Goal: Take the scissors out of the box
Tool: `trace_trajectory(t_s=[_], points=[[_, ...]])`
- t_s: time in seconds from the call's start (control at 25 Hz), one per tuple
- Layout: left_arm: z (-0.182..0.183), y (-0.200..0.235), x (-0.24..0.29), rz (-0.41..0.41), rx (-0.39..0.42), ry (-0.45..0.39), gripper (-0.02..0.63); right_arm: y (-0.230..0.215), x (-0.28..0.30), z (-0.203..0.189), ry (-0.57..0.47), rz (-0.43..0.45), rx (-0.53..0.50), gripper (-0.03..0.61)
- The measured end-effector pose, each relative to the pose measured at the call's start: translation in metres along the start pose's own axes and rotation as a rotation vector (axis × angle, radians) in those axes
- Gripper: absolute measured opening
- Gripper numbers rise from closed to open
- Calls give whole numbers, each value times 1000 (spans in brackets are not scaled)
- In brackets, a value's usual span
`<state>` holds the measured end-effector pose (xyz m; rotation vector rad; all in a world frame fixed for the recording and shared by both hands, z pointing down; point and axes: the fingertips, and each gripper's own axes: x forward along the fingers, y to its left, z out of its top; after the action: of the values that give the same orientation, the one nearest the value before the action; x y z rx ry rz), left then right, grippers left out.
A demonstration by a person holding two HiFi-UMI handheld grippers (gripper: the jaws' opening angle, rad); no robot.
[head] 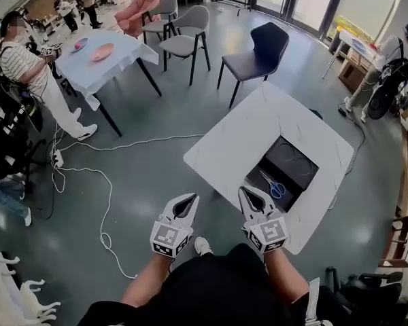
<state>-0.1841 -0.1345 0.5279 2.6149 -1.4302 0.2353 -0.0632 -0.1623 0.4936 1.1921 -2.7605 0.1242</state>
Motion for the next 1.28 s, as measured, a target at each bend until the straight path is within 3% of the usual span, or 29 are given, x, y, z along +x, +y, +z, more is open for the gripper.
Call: trace_trajectory(t_s=[0.8,1.28], points=[[-9,-50,98,-110,-12,64,9,-110,-44,-71,235,-134,-28,8],[-26,-63,127,-152,-5,119,9,-150,-48,-141,510,-134,-20,8]])
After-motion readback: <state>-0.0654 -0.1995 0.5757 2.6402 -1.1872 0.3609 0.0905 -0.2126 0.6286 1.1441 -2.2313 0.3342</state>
